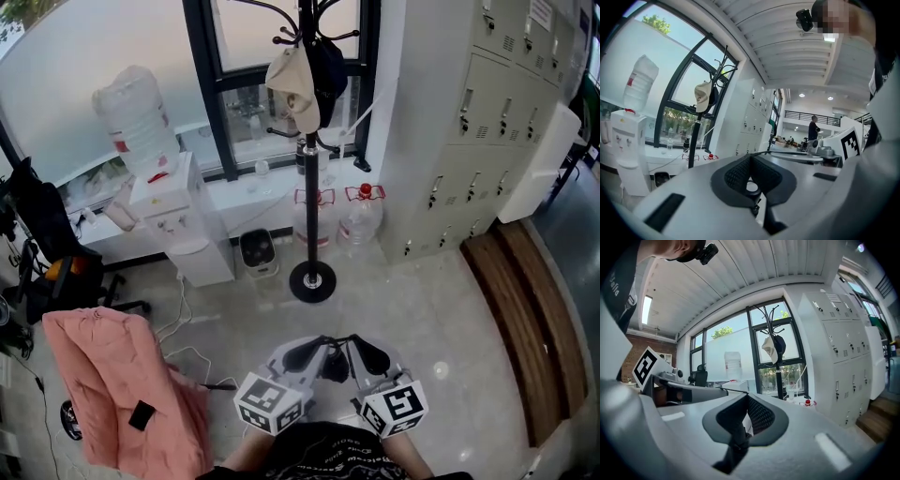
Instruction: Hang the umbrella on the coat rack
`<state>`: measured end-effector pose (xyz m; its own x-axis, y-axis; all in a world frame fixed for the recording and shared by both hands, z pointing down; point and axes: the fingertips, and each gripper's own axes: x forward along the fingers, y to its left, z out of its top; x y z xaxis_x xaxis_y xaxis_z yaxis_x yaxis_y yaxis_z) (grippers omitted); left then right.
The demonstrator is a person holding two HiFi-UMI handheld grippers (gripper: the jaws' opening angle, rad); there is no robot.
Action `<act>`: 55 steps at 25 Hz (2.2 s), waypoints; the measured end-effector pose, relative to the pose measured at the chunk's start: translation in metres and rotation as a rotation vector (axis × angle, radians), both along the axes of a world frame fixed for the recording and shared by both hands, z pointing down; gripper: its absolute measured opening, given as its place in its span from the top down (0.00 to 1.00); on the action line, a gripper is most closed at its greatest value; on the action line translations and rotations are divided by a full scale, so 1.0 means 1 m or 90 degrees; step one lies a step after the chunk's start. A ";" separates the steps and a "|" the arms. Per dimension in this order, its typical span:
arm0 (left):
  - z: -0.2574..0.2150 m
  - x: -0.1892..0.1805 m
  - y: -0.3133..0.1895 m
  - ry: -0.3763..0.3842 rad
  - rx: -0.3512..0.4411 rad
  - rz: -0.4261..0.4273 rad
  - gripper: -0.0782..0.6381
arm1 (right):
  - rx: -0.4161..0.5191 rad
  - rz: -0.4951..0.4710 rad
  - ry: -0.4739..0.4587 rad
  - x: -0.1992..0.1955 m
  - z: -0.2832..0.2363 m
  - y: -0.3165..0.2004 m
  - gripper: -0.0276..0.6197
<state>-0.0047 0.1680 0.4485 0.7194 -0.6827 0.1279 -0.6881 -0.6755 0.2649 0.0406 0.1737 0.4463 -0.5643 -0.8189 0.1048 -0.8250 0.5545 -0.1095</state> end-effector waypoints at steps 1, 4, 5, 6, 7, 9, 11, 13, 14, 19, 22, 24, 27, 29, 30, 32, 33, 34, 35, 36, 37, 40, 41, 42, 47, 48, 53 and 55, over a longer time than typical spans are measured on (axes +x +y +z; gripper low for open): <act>-0.001 -0.001 -0.009 0.002 0.001 0.005 0.88 | 0.001 0.005 0.002 -0.001 -0.001 -0.008 0.95; -0.003 -0.001 -0.036 0.011 0.003 0.022 0.88 | 0.005 0.015 0.014 -0.004 -0.001 -0.033 0.95; -0.003 -0.001 -0.044 0.010 0.005 0.029 0.88 | 0.004 0.020 0.013 -0.005 0.000 -0.041 0.95; -0.003 -0.001 -0.051 0.007 0.007 0.036 0.88 | 0.003 0.025 0.010 -0.005 0.001 -0.049 0.95; -0.003 -0.003 -0.059 0.004 0.011 0.041 0.88 | 0.002 0.029 0.008 -0.006 0.001 -0.057 0.95; -0.004 -0.007 -0.075 0.007 0.013 0.047 0.88 | 0.003 0.032 0.011 -0.012 -0.002 -0.073 0.95; -0.009 -0.011 -0.090 0.016 0.013 0.057 0.88 | 0.010 0.033 0.020 -0.019 -0.005 -0.089 0.95; -0.013 -0.013 -0.104 0.027 0.008 0.073 0.88 | 0.018 0.036 0.037 -0.026 -0.008 -0.103 0.95; -0.015 -0.015 -0.110 0.028 0.005 0.080 0.88 | 0.019 0.039 0.040 -0.028 -0.008 -0.111 0.95; -0.014 -0.027 -0.141 0.006 0.013 0.105 0.88 | 0.003 0.080 0.012 -0.036 -0.008 -0.140 0.95; -0.012 -0.035 -0.155 -0.005 0.015 0.119 0.88 | -0.001 0.102 0.003 -0.042 -0.007 -0.151 0.95; -0.010 -0.043 -0.163 -0.010 0.015 0.121 0.88 | 0.000 0.105 0.002 -0.049 -0.007 -0.157 0.95; -0.012 -0.052 -0.177 -0.008 0.018 0.117 0.88 | 0.009 0.107 0.012 -0.055 -0.010 -0.168 0.95; -0.012 -0.057 -0.184 -0.005 0.018 0.113 0.88 | 0.015 0.104 0.015 -0.058 -0.011 -0.174 0.95; -0.011 -0.060 -0.187 -0.004 0.017 0.111 0.88 | 0.017 0.102 0.016 -0.060 -0.011 -0.177 0.95; -0.010 -0.064 -0.193 0.000 0.015 0.107 0.88 | 0.019 0.100 0.019 -0.063 -0.011 -0.181 0.95; -0.010 -0.065 -0.196 0.001 0.014 0.106 0.88 | 0.019 0.099 0.021 -0.064 -0.012 -0.183 0.95; -0.010 -0.066 -0.198 0.002 0.014 0.104 0.88 | 0.019 0.098 0.023 -0.065 -0.012 -0.185 0.95; -0.011 -0.066 -0.201 0.004 0.014 0.103 0.88 | 0.019 0.095 0.022 -0.066 -0.012 -0.187 0.95; -0.011 -0.066 -0.203 0.006 0.013 0.103 0.88 | 0.018 0.089 0.019 -0.067 -0.013 -0.190 0.95; -0.012 -0.065 -0.205 0.008 0.011 0.104 0.88 | 0.017 0.078 0.016 -0.069 -0.013 -0.192 0.95; -0.013 -0.062 -0.213 0.018 0.000 0.111 0.88 | 0.015 0.054 0.015 -0.071 -0.013 -0.200 0.95; -0.013 -0.060 -0.216 0.015 -0.001 0.112 0.88 | 0.013 0.055 0.014 -0.070 -0.012 -0.203 0.95; -0.012 -0.059 -0.218 0.010 0.001 0.114 0.88 | 0.011 0.058 0.010 -0.067 -0.011 -0.207 0.95; -0.008 -0.050 -0.235 0.007 -0.005 0.116 0.88 | 0.000 0.053 0.004 -0.059 -0.009 -0.228 0.95; -0.008 -0.049 -0.239 0.011 -0.009 0.115 0.88 | -0.002 0.043 0.006 -0.060 -0.009 -0.232 0.95; -0.004 -0.039 -0.262 0.009 -0.022 0.108 0.88 | -0.017 0.031 0.018 -0.051 -0.005 -0.256 0.95; -0.004 -0.034 -0.273 0.006 -0.024 0.102 0.88 | -0.021 0.017 0.015 -0.048 -0.005 -0.268 0.95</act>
<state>-0.0383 -0.1048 0.4448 0.8198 -0.5542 0.1440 -0.5700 -0.7658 0.2978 -0.0070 -0.0941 0.4412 -0.5388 -0.8299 0.1445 -0.8423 0.5282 -0.1071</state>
